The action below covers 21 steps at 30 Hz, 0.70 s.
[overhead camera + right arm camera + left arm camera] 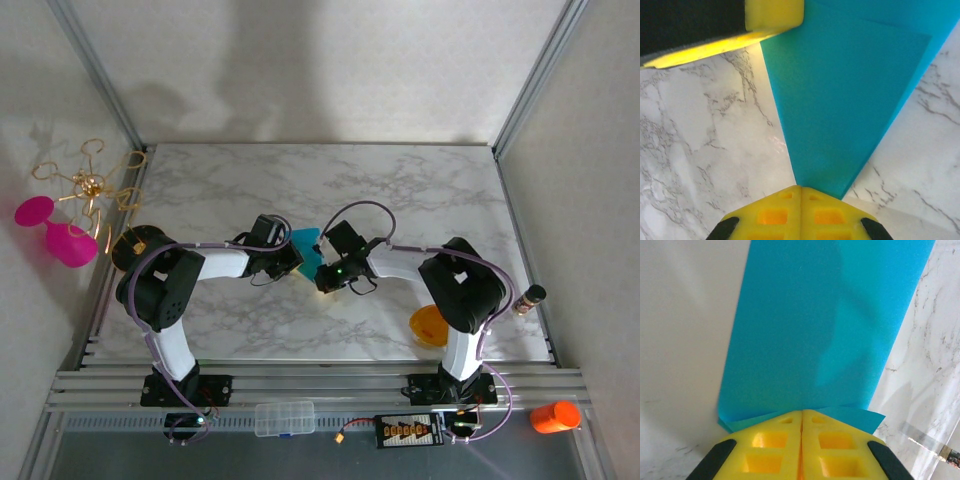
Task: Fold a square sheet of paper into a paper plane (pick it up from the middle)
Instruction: Third fold the triangle at the center of the table.
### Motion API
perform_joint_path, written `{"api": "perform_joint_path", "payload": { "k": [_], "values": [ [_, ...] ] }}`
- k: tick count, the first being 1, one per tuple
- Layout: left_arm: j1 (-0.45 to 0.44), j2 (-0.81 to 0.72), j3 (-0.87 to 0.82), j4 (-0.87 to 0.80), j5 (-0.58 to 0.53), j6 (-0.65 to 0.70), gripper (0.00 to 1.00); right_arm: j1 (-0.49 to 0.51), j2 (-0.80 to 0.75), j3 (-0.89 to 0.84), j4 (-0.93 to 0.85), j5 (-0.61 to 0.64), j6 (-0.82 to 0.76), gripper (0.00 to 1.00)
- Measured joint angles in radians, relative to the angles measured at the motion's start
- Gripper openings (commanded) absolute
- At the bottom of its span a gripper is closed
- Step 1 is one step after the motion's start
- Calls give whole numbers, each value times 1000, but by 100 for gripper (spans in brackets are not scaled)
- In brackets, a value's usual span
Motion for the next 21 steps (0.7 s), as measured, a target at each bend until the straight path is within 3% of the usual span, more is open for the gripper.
{"api": "perform_joint_path", "payload": {
  "k": [12, 16, 21],
  "values": [
    [0, 0, 3, -4, 0, 11, 8, 0, -65, -37, -56, -5, -1, 1],
    [0, 0, 7, -11, 0, 11, 9, 0, -118, -35, -13, -46, 5, 1],
    [0, 0, 7, -11, 0, 11, 9, 0, -78, 5, 32, -42, 24, 0]
  ]
}}
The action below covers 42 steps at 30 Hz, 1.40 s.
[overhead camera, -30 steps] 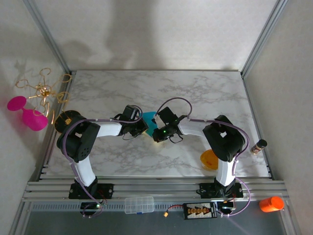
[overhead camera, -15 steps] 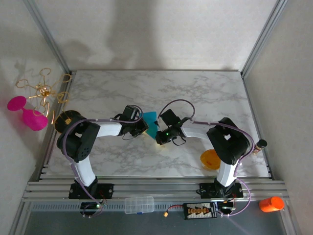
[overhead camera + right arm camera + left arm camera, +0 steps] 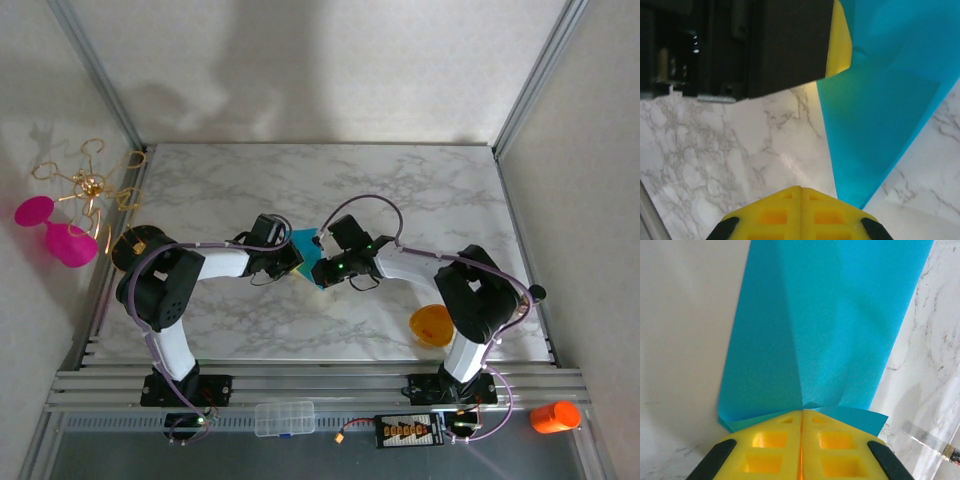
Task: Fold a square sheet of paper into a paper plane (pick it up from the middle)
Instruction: Third fold the triangle at the center of the table.
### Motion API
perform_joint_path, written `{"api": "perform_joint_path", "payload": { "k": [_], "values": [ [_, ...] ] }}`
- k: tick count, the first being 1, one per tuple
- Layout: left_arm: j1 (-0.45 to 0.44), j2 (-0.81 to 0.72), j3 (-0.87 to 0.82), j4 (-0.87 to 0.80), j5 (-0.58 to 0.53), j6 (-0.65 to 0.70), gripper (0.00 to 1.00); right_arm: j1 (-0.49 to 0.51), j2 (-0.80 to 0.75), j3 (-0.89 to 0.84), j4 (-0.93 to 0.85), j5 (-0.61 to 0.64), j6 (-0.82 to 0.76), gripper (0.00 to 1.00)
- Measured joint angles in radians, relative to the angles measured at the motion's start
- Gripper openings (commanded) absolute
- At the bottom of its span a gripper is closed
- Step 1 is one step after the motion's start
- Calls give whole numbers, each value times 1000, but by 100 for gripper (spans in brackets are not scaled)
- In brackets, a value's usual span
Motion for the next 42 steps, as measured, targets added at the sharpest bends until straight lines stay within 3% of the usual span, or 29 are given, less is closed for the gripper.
{"api": "perform_joint_path", "payload": {
  "k": [12, 23, 31, 42],
  "values": [
    [0, 0, 10, -16, 0, 5, 10, 0, 100, 14, 24, 49, 48, 0],
    [-10, -50, 29, -43, 3, 114, 16, 0, 107, 16, 21, 69, 49, 0],
    [-64, -82, 9, -14, 5, 139, 9, 0, 109, 19, 17, 69, 53, 0],
    [-84, -48, -21, 10, 30, 131, 9, 0, 111, 22, 12, 69, 68, 0]
  ]
}}
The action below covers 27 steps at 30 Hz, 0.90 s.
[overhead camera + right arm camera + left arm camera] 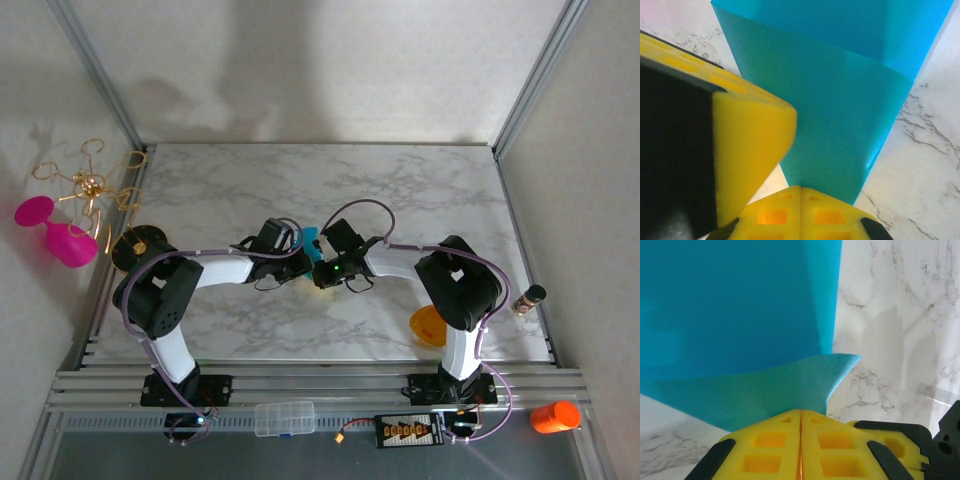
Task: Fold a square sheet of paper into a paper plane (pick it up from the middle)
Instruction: Third fold the triangle at the center of the table.
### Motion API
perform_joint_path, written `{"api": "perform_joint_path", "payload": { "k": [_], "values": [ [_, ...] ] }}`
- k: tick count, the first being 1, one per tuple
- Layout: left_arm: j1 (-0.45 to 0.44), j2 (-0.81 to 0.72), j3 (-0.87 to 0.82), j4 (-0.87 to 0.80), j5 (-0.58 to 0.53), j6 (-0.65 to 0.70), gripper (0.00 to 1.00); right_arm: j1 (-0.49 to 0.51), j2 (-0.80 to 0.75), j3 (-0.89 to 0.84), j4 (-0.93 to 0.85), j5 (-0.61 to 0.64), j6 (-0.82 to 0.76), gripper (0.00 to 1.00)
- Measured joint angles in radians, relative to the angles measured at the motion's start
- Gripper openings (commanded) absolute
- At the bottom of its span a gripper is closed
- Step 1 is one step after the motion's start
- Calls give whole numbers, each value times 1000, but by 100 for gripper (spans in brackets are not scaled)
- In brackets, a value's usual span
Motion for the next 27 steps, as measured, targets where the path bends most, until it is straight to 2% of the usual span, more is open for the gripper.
{"api": "perform_joint_path", "payload": {
  "k": [15, 27],
  "values": [
    [5, 24, -5, -2, -30, 5, 9, 0, 2, 3, -8, 3, 2, 0],
    [91, 35, 3, -26, 40, 77, 10, 0, 8, -4, 29, 4, -24, 0]
  ]
}}
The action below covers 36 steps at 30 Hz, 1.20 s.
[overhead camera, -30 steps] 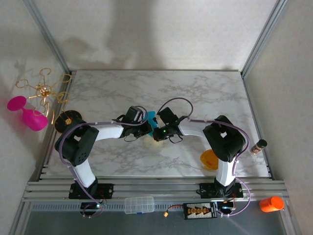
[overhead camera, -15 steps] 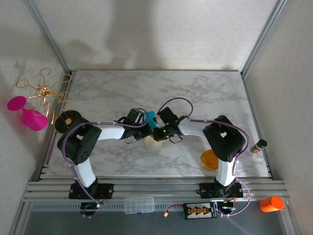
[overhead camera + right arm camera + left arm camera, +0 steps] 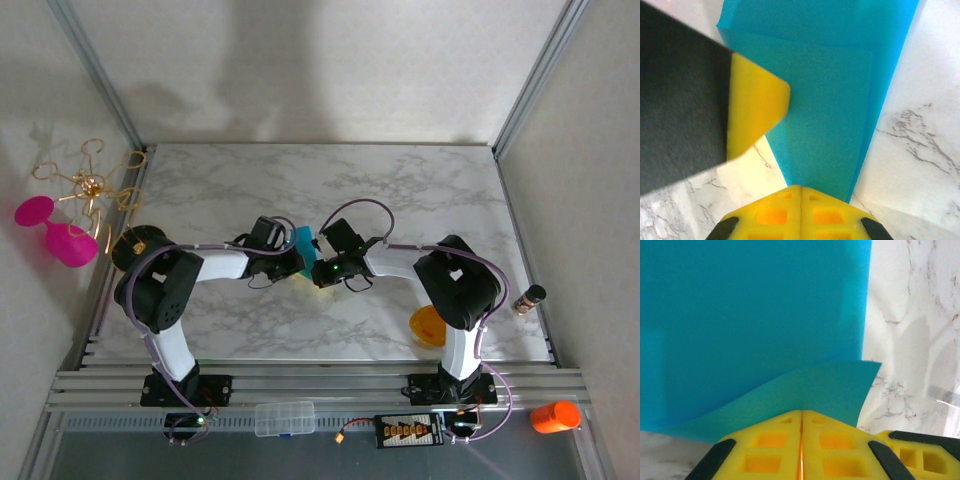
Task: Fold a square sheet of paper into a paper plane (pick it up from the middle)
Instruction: Third fold the triangle at the center of the table.
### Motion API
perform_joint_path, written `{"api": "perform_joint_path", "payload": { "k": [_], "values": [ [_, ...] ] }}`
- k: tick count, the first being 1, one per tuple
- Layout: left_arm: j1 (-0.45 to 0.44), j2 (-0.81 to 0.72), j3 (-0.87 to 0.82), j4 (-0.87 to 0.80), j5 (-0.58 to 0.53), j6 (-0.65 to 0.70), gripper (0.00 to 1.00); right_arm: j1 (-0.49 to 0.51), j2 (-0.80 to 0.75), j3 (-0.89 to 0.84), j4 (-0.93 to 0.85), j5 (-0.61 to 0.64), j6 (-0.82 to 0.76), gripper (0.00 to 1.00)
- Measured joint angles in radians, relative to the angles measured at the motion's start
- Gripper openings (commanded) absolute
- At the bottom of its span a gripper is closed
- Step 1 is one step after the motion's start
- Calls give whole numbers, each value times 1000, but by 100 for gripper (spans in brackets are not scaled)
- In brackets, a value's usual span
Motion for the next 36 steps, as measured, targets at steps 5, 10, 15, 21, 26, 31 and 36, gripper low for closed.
{"api": "perform_joint_path", "payload": {
  "k": [5, 10, 15, 21, 26, 31, 36],
  "values": [
    [56, 11, 0, 1, 68, 33, 10, 0, 3, -1, 14, 0, 0, 0],
    [117, 13, 0, -4, 91, 63, 11, 0, 3, -4, 18, 0, 0, 0],
    [172, 13, 12, -30, 87, 93, 11, 0, 3, -5, 21, 0, 1, 0],
    [211, 3, 42, -80, 26, 113, 11, 0, 3, -5, 24, -1, 26, 0],
    [225, -65, 32, -68, -10, 60, 10, 0, 4, -2, 32, -4, 119, 0],
    [172, -162, -28, 26, -12, -33, 11, 0, 23, 21, 45, -7, 247, 0],
    [76, -154, -43, 101, -11, -98, 10, 0, 38, 37, 59, -5, 329, 0]
  ]
}}
